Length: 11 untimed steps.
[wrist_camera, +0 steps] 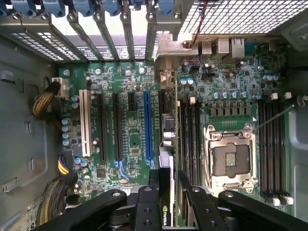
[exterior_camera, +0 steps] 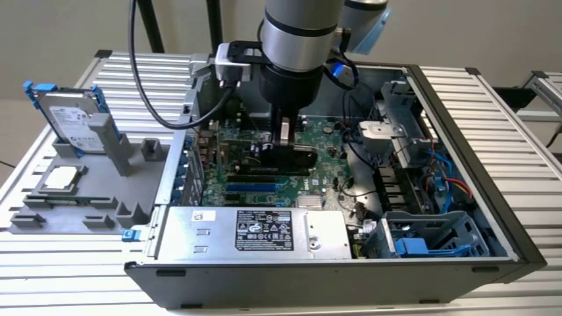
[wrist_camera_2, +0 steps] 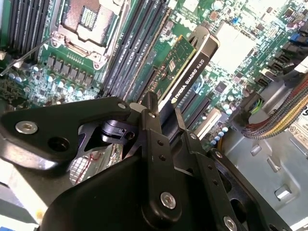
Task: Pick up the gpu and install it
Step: 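Insert the gpu into the slot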
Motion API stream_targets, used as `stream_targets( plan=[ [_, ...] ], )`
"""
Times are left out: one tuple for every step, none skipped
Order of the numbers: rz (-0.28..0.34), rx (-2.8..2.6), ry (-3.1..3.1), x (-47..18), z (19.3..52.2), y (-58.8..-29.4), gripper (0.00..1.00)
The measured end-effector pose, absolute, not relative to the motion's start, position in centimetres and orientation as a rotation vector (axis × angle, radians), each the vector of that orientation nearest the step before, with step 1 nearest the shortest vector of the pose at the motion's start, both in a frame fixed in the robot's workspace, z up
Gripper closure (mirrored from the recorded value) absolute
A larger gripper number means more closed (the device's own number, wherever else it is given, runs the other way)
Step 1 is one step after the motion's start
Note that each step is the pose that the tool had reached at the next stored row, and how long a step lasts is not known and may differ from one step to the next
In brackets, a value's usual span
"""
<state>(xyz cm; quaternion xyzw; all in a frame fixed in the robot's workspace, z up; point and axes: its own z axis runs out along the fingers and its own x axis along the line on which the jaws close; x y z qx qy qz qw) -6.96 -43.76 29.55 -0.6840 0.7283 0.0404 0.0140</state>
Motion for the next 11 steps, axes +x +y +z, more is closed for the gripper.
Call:
stream_targets(
  plan=[
    [0.125, -2.13, 2.268, -6.96, 29.45, -43.81, 1.0],
    [0.125, -2.131, 2.269, -6.96, 29.37, -43.87, 1.0],
    [0.124, -2.132, 2.27, -6.96, 29.28, -43.93, 1.0],
    [0.124, -2.132, 2.271, -6.97, 29.26, -43.95, 1.0],
    [0.124, -2.132, 2.271, -6.97, 29.27, -43.95, 1.0],
    [0.124, -2.132, 2.271, -6.97, 29.27, -43.95, 1.0],
    [0.124, -2.133, 2.271, -6.97, 29.27, -43.95, 1.0],
    [0.124, -2.133, 2.271, -6.97, 29.26, -43.95, 1.0],
    [0.124, -2.133, 2.271, -6.97, 29.26, -43.95, 1.0],
    [0.124, -2.133, 2.271, -6.97, 29.26, -43.95, 1.0],
    [0.124, -2.133, 2.271, -6.97, 29.26, -43.95, 1.0]
  ],
)
